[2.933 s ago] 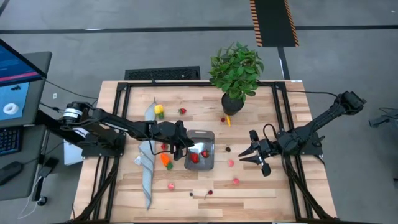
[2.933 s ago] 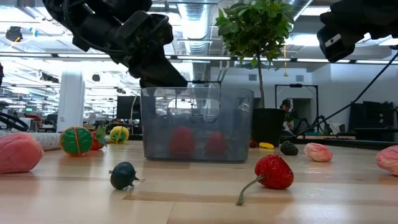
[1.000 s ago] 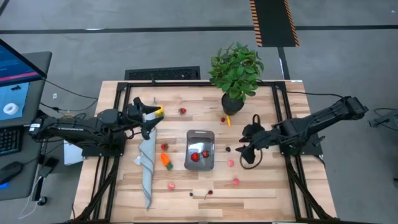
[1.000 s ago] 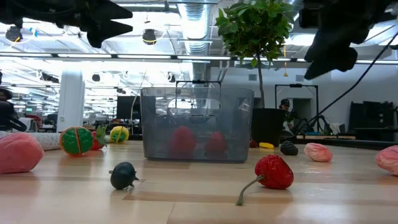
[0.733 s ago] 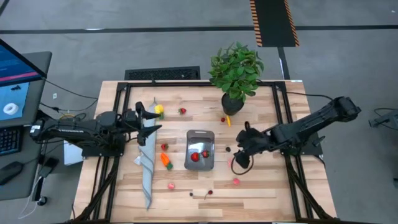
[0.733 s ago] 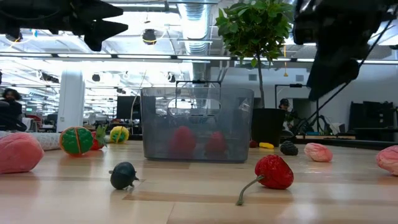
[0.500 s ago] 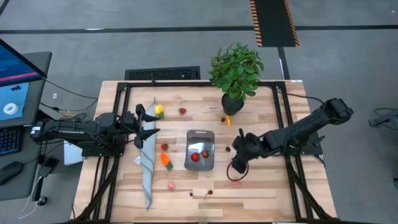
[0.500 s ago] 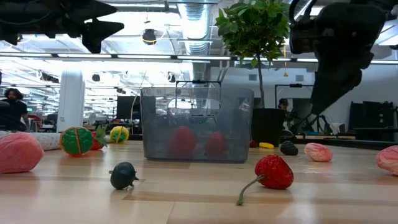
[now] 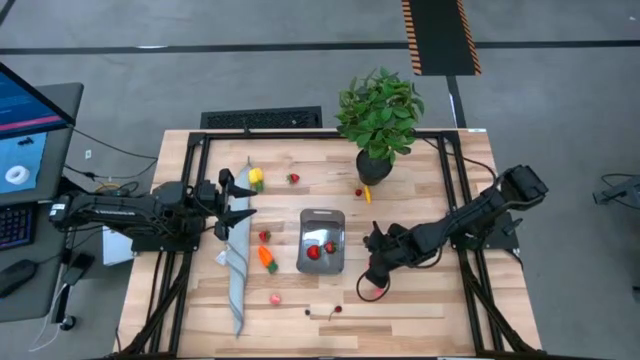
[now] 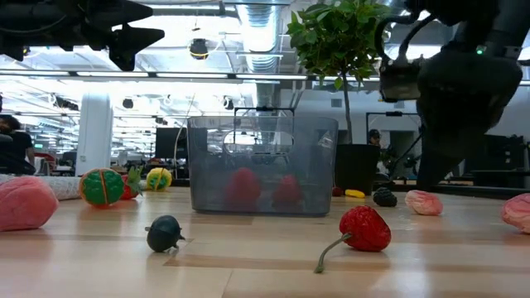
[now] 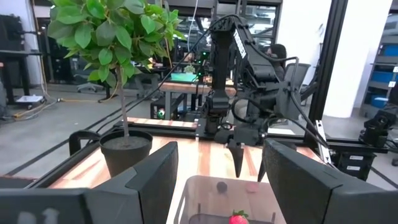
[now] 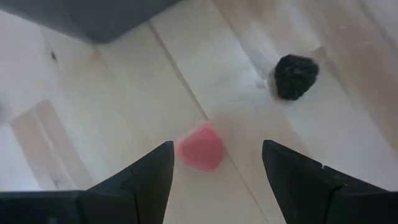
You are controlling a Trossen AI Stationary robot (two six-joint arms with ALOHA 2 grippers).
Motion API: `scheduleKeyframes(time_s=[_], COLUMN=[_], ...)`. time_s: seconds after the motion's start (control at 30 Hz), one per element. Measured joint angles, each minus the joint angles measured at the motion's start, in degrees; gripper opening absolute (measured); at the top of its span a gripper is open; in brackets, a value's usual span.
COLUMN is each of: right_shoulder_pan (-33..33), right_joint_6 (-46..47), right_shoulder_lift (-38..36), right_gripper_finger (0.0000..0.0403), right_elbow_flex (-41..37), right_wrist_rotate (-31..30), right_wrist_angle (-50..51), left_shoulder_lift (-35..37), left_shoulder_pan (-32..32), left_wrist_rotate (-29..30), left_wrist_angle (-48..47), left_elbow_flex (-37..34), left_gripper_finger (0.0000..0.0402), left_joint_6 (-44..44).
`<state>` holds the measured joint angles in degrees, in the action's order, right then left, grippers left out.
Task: Pick and placing Produce into tupperware
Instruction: Put the top right peach into the bin
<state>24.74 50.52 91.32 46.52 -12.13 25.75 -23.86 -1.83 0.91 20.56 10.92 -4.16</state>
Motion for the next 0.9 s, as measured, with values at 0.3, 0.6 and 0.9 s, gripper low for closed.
scheduleKeyframes(time_s=[0.3, 0.6, 0.9], right_shoulder_pan=[-0.01, -0.01, -0.04], right_joint_6=[-0.88, -0.62, -1.55], right_shoulder_lift=[2.78, 2.78, 2.78], right_gripper_finger=[0.0269, 0.0202, 0.0075], right_elbow_flex=[0.0, 0.0, -0.02], right_wrist_rotate=[0.29, 0.29, 0.07], right_wrist_angle=[-1.2, -1.45, -2.56], left_shoulder_lift=[0.0, 0.0, 0.0], left_shoulder_pan=[0.0, 0.0, 0.0], left_wrist_rotate=[-0.24, -0.28, -0.44], left_wrist_angle=[-0.09, -0.13, -0.15], left_elbow_flex=[0.0, 0.0, 0.0], left_gripper_finger=[0.0226, 0.0226, 0.0226], left_joint_6=[-0.04, -0.09, -0.5])
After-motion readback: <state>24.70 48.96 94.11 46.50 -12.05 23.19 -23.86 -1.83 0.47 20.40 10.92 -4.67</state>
